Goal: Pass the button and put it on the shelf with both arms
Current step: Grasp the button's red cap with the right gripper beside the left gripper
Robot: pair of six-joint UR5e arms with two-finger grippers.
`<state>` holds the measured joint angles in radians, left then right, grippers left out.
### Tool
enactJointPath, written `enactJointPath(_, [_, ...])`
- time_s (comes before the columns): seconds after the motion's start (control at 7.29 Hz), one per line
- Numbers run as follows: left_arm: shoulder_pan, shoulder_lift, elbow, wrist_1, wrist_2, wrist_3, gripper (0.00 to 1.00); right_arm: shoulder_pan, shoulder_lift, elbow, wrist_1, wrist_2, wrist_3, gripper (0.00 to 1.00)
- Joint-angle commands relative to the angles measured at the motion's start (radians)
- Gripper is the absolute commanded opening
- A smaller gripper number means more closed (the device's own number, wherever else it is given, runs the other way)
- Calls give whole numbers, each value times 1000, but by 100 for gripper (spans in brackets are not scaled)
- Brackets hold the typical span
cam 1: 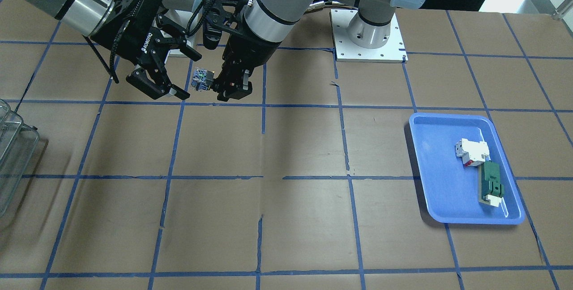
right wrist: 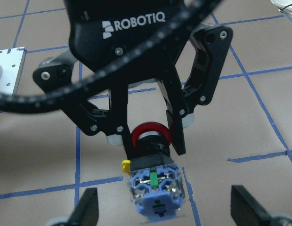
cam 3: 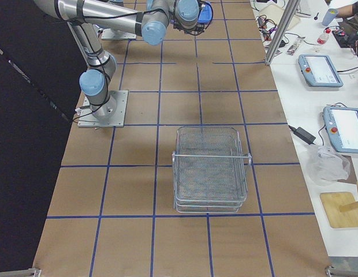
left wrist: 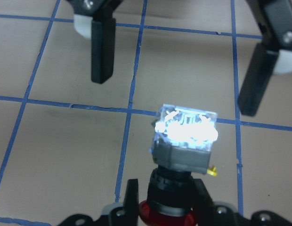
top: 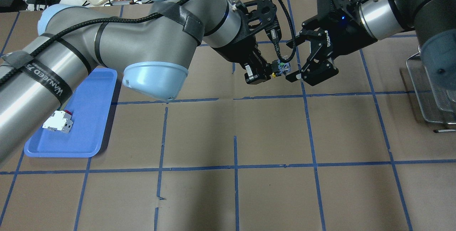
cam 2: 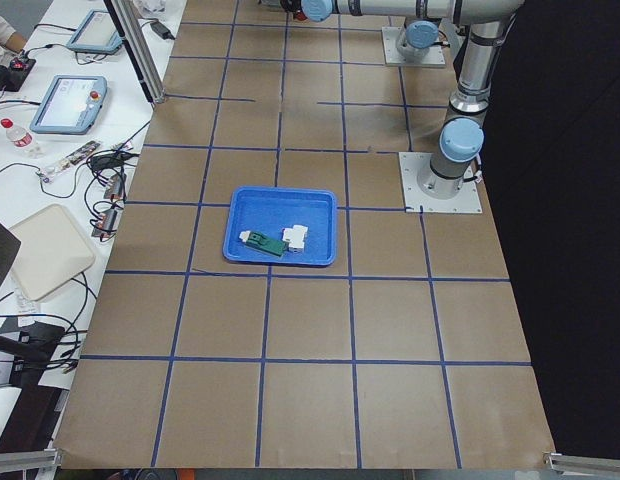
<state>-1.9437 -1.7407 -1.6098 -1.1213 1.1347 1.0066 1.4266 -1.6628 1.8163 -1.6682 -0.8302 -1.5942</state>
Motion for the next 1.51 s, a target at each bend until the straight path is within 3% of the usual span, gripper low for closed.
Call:
enactJointPath(0.0, [0, -2, 1, 0, 2, -3, 0, 8, 6, 1, -1, 0, -22, 100])
enactJointPath(1.1, [-1, 4, -1, 2, 4, -5, 0, 34, 8, 32, -24, 3, -10, 100])
enactJointPath(1.37, [-1, 6, 1, 2, 4, -5, 0, 34, 3, 32, -24, 3, -12, 86])
